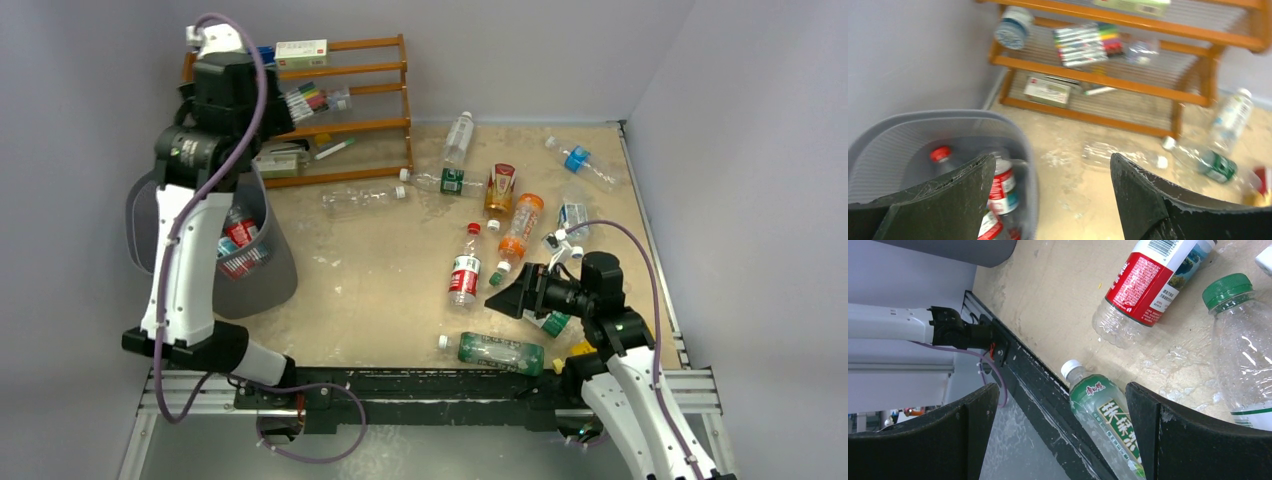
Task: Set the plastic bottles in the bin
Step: Place the plastic bottle in the trash bin.
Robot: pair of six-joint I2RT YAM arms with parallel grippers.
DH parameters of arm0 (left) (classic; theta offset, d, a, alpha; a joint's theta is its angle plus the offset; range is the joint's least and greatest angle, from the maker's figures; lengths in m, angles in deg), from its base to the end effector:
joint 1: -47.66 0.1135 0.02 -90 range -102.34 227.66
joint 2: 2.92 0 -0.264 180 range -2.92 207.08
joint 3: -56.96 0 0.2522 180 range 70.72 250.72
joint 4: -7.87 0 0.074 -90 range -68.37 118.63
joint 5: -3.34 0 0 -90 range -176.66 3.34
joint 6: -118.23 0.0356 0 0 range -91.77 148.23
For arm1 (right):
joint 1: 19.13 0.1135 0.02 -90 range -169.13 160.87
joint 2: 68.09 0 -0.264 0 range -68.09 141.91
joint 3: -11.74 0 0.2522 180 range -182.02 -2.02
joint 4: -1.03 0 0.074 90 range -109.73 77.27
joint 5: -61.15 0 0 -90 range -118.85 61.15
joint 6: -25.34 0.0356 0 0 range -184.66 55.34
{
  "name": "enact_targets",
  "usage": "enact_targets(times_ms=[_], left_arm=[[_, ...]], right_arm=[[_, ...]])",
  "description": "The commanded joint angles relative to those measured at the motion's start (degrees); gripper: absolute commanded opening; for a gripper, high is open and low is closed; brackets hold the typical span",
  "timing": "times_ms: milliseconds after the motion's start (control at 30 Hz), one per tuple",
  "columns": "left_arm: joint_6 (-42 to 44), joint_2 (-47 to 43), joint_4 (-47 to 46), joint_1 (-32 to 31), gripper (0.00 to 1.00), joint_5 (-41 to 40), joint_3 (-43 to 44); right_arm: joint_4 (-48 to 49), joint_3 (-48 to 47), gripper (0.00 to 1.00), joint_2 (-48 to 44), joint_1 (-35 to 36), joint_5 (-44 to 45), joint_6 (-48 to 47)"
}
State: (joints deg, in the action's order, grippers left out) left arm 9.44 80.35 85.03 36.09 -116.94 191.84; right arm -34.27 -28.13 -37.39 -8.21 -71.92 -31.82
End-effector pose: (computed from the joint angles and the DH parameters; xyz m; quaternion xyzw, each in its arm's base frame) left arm 0.2389 -0.0306 0.5282 -0.1904 0.8062 0.0785 0.5546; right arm 0.1248 0.0488 0.2444 -0.0405 0.8119 0.4724 0.3405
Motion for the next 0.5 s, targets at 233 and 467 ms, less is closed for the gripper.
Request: enact_targets(times_ms=[233, 467], left_arm=[[0.39, 10.15, 0.48, -18.58, 0.85, -6.72, 5.14], [3.16, 15.63, -3.22, -23.38, 0.87, -4.63, 0.04]], right_arm=[[2.69, -0.01, 1.00, 0.06, 0.16, -0.46, 1.01], [2.81, 0.11, 1.00, -0.52, 0.16, -0.67, 1.42]])
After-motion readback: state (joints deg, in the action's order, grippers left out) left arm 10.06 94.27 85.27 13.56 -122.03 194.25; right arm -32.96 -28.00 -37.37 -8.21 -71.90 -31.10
